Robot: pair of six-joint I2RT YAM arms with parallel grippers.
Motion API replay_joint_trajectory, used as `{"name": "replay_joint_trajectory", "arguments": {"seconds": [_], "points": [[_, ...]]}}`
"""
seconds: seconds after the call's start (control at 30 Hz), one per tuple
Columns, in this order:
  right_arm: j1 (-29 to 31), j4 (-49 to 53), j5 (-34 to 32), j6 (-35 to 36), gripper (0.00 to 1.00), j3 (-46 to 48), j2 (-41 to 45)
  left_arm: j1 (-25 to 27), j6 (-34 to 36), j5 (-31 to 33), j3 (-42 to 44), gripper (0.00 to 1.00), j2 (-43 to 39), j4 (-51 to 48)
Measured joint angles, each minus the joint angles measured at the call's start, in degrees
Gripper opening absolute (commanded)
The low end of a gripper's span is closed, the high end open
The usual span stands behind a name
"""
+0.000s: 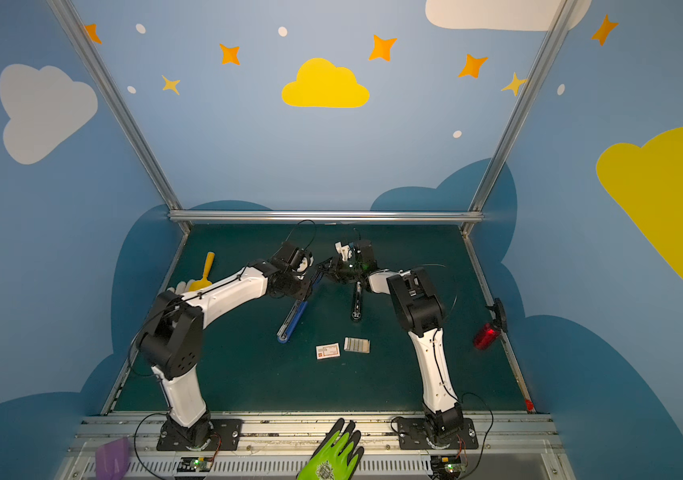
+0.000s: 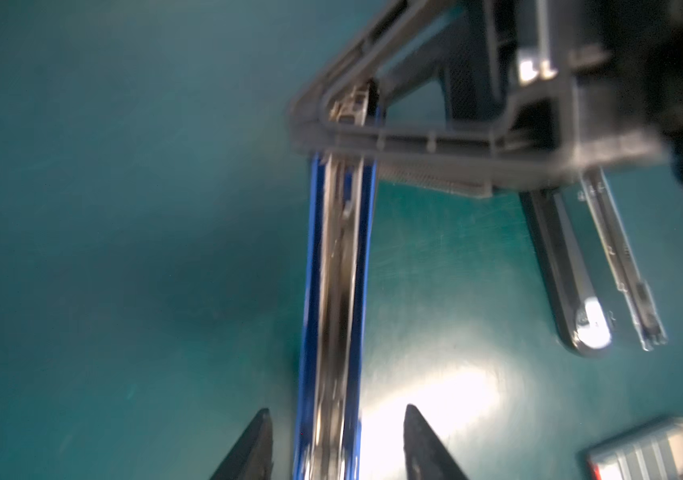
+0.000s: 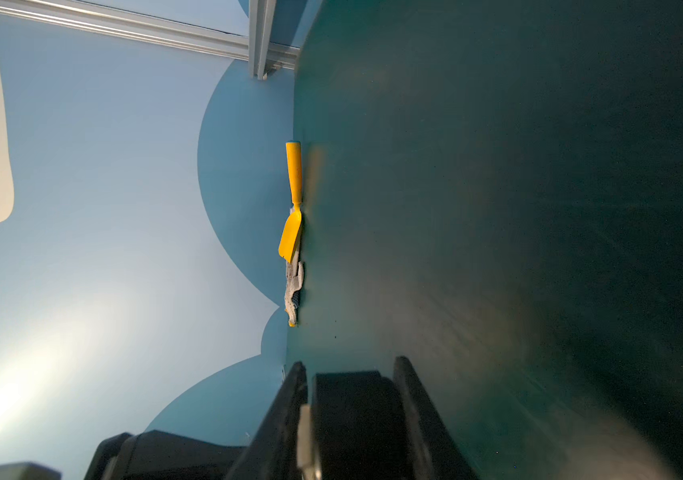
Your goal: Load the staples into the stapler
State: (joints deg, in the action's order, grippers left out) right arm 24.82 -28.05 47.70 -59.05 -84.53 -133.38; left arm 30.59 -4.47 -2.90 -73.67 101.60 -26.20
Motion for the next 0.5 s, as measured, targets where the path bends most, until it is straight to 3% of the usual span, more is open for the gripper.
{"name": "replay_joint_trajectory", "arguments": {"seconds": [0.17, 0.37, 0.5], "points": [[-0.35, -0.02, 0.42, 0.68, 0.23, 0.0, -0.02, 1.09, -7.85, 2.51, 16.68, 0.54, -15.17, 5.25], [-0.57, -0.07, 1.01, 0.94, 0.23, 0.0, -0.22, 4.24, -15.61, 5.64, 33.18, 0.53, -26.08, 11.04], [-0.61, -0.13, 1.29, 0.98, 0.23, 0.0, -0.22, 4.42, -17.88, 6.73, 45.03, 0.52, -32.11, 21.92]]}}
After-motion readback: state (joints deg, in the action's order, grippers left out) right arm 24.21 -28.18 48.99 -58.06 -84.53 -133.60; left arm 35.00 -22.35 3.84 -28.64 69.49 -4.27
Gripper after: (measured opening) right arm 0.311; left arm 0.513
